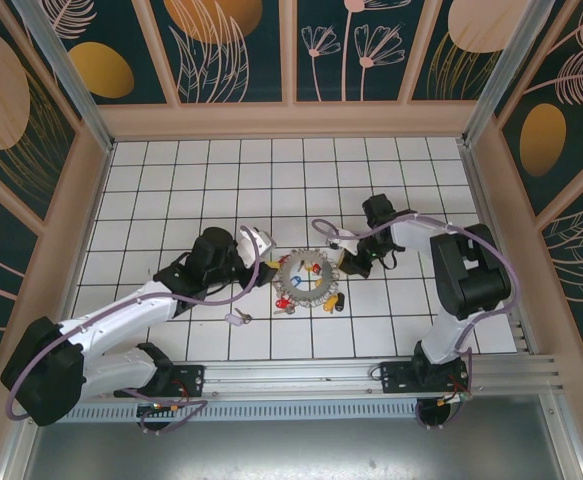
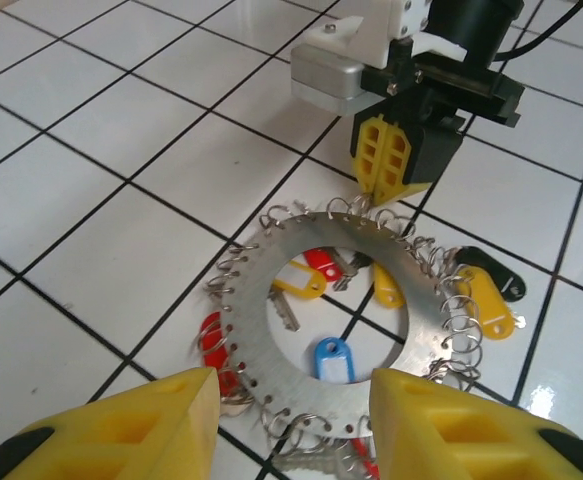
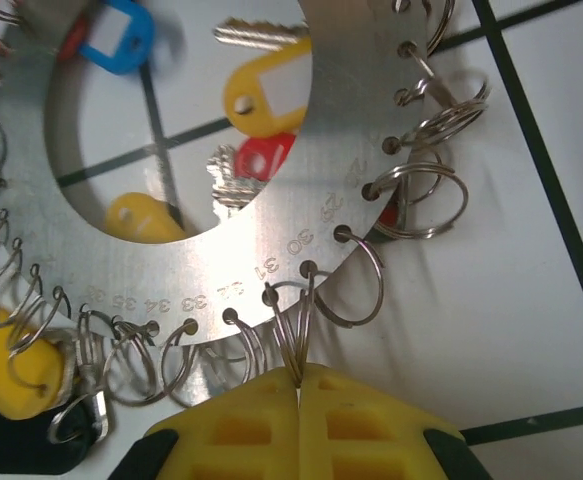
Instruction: Put the keys on the keyring
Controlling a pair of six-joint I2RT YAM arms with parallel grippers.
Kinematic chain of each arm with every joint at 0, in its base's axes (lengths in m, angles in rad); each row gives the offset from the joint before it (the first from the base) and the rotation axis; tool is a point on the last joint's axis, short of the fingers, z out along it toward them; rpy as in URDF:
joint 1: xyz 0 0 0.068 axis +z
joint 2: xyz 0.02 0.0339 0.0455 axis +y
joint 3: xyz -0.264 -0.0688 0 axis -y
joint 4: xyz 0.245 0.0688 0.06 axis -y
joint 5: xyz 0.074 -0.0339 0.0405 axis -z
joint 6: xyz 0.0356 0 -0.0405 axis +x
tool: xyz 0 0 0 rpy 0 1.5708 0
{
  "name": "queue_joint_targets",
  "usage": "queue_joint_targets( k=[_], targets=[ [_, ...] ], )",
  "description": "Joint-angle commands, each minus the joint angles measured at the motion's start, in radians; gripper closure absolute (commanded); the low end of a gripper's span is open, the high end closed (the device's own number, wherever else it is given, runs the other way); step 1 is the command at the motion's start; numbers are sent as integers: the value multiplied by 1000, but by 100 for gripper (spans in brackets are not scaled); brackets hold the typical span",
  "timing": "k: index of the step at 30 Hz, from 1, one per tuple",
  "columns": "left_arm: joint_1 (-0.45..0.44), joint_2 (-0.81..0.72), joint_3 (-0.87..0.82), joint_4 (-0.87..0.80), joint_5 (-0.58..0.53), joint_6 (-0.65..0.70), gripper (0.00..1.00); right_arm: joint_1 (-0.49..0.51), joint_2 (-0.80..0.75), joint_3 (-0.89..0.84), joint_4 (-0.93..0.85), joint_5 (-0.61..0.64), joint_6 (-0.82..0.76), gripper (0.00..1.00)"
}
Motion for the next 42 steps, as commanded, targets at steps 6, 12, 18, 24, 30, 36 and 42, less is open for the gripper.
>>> queue_joint_targets(
  k=[6,12,18,24,30,36,42],
  targets=[
    [1,131,6,190,128,-21,57,17,-104,-97,129,-99,13,100],
    [-3,229,54,184,125,29,60,37,-97,-136,195,-95,32,90],
    [-3,245,58,181,123,47,60,50,-82,-130,212,-102,11,87],
    [-3,246,57,186,114,46,61,75,-44,-107,203,-94,-4,87],
    [-3,256,62,183,112,47,62,108,-10,-88,184,-61,-17,84],
    [-1,262,65,180,110,52,62,110,-19,-91,181,-59,-28,87],
    [-3,261,65,180,112,61,62,109,-29,-92,174,-33,-42,100]
  ],
)
